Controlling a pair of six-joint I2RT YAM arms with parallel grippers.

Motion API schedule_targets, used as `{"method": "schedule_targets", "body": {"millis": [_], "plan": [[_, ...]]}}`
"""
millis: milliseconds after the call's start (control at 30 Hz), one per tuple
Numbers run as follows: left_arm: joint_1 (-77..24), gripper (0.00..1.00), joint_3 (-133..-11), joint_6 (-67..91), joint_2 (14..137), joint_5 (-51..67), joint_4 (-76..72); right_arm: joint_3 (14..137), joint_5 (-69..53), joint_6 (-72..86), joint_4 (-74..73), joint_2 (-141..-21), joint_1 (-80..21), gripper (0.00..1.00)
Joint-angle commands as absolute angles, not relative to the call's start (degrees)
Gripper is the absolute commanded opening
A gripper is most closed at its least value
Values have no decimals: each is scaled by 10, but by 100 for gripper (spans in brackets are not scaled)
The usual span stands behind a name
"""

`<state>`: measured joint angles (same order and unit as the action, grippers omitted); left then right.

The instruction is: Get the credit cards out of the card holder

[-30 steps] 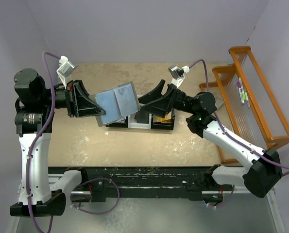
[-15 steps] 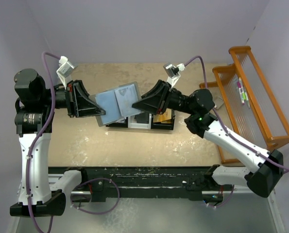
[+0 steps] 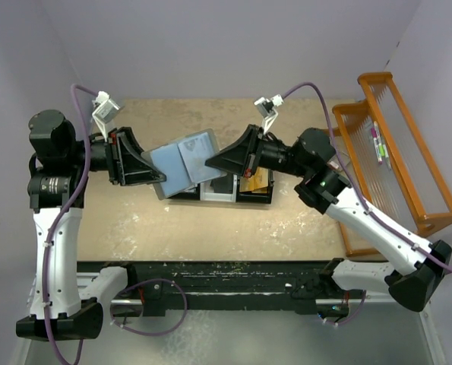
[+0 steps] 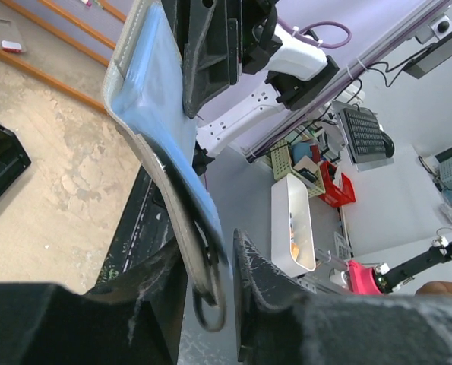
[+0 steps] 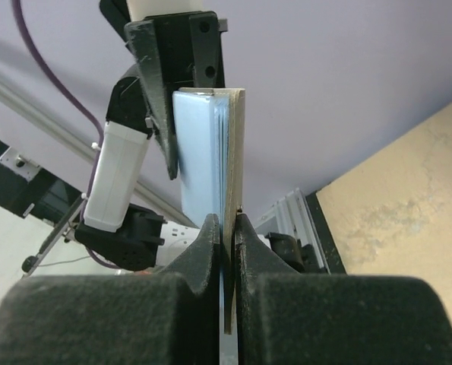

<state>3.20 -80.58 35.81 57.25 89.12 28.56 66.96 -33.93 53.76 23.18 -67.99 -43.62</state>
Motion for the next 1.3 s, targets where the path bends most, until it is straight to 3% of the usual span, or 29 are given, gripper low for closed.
{"method": "schedule_targets", "body": {"millis": [0,133,267,633,900,1033,1133,1267], "plan": [[31,36,-802,302,558,912,291,744,-318,509,112,-685,-434,0],[31,37,-870,97,593,776,524,779,-272,486,20,-676,-434,0],[31,37,-896,28,625,689,605,794,-260,479,-17,-670,-434,0],[31,54,-845,94,592,768,543,800,-257,457,-16,-687,-434,0],[31,54,-753,185,575,788,446,792,-273,462,8,-708,-444,0],[31,45,-729,197,578,784,434,790,-273,461,14,-724,-457,0],[31,26,-718,197,578,779,431,786,-279,461,18,-731,-460,0],[31,5,-713,185,577,764,439,778,-290,461,28,-725,-460,15]]}}
